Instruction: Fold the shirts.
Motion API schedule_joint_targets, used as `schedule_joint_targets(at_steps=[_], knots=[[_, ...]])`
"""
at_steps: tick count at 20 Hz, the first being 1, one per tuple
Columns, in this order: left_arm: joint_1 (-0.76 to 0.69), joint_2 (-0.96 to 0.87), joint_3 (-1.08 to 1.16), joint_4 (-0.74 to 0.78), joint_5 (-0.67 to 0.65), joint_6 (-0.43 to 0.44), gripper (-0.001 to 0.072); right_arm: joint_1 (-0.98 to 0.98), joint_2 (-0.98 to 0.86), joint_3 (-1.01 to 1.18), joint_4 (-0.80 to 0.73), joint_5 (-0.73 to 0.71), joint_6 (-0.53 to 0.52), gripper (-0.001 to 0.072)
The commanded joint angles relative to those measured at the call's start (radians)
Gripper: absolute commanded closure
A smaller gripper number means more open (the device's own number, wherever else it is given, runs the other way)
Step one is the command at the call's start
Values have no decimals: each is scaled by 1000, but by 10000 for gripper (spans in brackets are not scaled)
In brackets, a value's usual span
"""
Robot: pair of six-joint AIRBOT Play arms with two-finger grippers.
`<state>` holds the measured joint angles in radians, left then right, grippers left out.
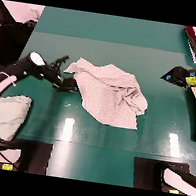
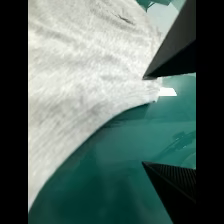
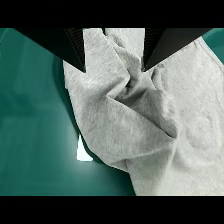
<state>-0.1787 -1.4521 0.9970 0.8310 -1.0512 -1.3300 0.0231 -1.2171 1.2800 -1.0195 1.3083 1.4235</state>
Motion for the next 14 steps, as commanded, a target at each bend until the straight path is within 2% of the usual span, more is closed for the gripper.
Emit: schedule_joint_targets(at_steps=[1, 7, 10, 11, 12, 13, 14], knots=[[-93, 10, -76, -54, 122, -8, 107, -6, 39, -47, 3, -18, -13, 300], [-197, 10, -76, -87, 253, -36, 107, -4, 40, -3, 7, -16, -13, 300], [-214, 10, -76, -92, 301, -89, 109, -4, 40, 11, 7, -15, -13, 300], [-214, 10, -76, -92, 314, -100, 276, -4, 40, 8, 8, -14, -13, 300], [-211, 11, -72, -92, 326, -104, 621, -5, 40, 0, 7, -12, -13, 300], [-204, 11, -60, -88, 324, -103, 684, -5, 40, -11, 7, -8, -13, 300], [-190, 14, -39, -81, 295, -102, 686, -4, 40, -26, 6, -2, -13, 300]])
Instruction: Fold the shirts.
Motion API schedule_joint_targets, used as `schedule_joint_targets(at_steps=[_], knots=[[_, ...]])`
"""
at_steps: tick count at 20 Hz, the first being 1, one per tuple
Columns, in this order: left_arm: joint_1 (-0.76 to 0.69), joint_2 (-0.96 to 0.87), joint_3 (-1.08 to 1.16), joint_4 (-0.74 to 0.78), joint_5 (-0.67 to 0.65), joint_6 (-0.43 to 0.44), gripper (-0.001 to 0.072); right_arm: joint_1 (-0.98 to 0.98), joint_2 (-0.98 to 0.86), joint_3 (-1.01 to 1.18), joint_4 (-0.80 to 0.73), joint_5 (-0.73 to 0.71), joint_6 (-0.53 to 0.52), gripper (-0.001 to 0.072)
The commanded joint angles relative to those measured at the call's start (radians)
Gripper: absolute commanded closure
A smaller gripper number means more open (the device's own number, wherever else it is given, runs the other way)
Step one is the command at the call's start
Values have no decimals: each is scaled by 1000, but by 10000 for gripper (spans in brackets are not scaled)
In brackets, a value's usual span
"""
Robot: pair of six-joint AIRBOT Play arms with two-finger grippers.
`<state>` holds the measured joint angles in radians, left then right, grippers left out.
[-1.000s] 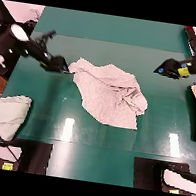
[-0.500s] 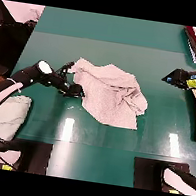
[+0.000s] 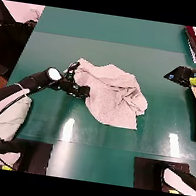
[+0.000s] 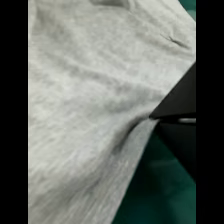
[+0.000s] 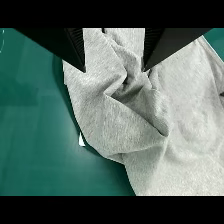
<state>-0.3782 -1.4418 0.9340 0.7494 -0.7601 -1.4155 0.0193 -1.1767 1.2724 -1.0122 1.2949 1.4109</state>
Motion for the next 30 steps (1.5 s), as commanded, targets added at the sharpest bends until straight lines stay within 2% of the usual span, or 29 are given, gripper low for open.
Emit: schedule_joint_targets(at_steps=[1, 3, 4, 5, 6, 9, 12, 14, 22, 24, 25, 26, 28, 30], knots=[[32, 12, 56, 27, -43, -12, 686, 0, 0, -40, -1, 14, -5, 299], [100, 59, 124, 123, -131, 6, 686, 0, 0, -109, 0, 14, -10, 298], [142, 95, 159, 177, -174, 10, 686, 0, -1, -149, 0, 13, -26, 258], [183, 131, 193, 226, -210, 10, 686, 0, -1, -192, 0, 6, -44, 140], [222, 167, 226, 277, -246, 11, 686, 0, -2, -238, 0, -13, -49, 101], [286, 236, 291, 381, -307, 37, 685, 0, -49, -334, 8, -42, -52, 115], [291, 241, 295, 388, -337, 36, 685, 8, -163, -380, 210, -44, -152, 118], [291, 238, 295, 388, -343, 36, 685, 58, -234, -389, 293, -71, -190, 148], [291, 239, 295, 388, -352, 35, 685, 328, -419, -205, 295, -227, -188, 171], [291, 239, 295, 388, -352, 35, 685, 352, -456, -159, 283, -231, -188, 519], [291, 239, 295, 388, -353, 36, 686, 359, -464, -142, 271, -241, -189, 665], [291, 239, 295, 390, -356, 36, 685, 359, -462, -127, 252, -257, -189, 696], [291, 241, 312, 431, -369, 36, 686, 335, -428, -84, 180, -253, -154, 698], [292, 244, 393, 518, -427, 35, 686, 279, -352, -10, 36, -201, -86, 698]])
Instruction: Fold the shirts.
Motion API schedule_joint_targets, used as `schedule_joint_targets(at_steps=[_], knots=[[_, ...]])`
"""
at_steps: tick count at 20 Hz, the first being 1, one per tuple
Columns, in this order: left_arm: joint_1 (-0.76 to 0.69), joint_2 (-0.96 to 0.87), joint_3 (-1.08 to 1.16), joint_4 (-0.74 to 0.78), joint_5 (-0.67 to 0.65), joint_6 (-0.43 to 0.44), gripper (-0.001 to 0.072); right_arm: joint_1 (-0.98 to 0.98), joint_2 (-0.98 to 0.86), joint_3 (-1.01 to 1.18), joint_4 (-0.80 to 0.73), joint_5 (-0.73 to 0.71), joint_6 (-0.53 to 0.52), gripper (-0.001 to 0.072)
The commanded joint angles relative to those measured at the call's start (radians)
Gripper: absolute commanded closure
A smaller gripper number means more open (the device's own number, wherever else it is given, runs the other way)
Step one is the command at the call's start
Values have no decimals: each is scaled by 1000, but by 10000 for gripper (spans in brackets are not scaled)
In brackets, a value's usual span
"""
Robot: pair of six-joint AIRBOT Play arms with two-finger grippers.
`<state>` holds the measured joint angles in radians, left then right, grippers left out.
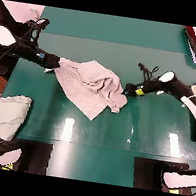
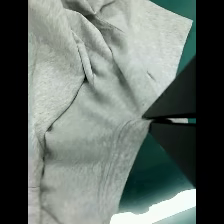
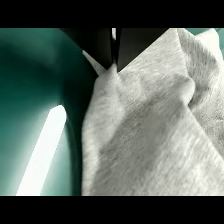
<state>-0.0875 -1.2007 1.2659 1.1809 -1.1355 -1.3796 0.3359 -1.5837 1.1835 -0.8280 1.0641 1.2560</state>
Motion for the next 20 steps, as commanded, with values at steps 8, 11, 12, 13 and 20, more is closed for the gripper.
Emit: schedule_joint_targets(at_steps=[8, 11, 12, 13, 20], knots=[[1, 3, 693, 138, -185, 0, 686, -265, 419, 489, -405, 143, 109, 698], [1, 26, 846, 84, -195, -1, 686, -304, 503, 607, -405, 156, 105, 698], [1, 56, 845, 66, -182, 0, 686, -314, 528, 642, -405, 168, 105, 698], [1, 89, 845, 63, -183, 0, 686, -325, 547, 673, -406, 181, 105, 698], [1, 290, 845, 44, -146, -1, 686, -439, 630, 772, -403, 332, 110, 698]])
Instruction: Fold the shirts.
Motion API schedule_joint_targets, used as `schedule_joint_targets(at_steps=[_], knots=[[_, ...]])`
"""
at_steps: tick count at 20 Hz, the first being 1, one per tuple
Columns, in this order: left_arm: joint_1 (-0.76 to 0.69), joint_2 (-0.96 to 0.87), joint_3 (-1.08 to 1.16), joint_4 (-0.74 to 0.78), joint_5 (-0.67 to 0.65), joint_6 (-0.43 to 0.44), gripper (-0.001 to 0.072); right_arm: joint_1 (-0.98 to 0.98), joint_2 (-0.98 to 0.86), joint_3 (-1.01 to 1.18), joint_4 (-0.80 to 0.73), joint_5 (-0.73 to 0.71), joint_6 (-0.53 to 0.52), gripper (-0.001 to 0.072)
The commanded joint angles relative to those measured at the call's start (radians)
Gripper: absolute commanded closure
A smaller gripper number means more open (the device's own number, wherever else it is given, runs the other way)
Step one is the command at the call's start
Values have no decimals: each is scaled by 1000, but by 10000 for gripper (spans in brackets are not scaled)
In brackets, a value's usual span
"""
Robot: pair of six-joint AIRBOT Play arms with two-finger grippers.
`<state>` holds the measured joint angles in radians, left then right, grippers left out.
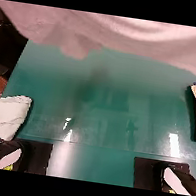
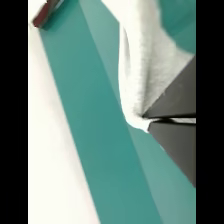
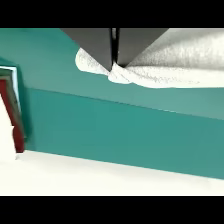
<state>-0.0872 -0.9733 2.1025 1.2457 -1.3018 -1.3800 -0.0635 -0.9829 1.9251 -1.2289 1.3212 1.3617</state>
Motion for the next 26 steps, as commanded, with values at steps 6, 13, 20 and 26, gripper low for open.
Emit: schedule_joint_targets(at_steps=[6, 13, 20, 26], knots=[[0, -11, -242, -35, -31, 2, 686, 46, -116, -127, 6, 291, 60, 698], [0, -367, -597, -50, -32, 75, 685, 194, -419, -504, 6, 138, 58, 698], [1, -600, -618, -43, 269, 101, 685, 183, -580, -534, 6, -81, 70, 697], [45, -600, -578, -43, 404, 44, 252, 149, -576, -497, 8, -201, 103, 697]])
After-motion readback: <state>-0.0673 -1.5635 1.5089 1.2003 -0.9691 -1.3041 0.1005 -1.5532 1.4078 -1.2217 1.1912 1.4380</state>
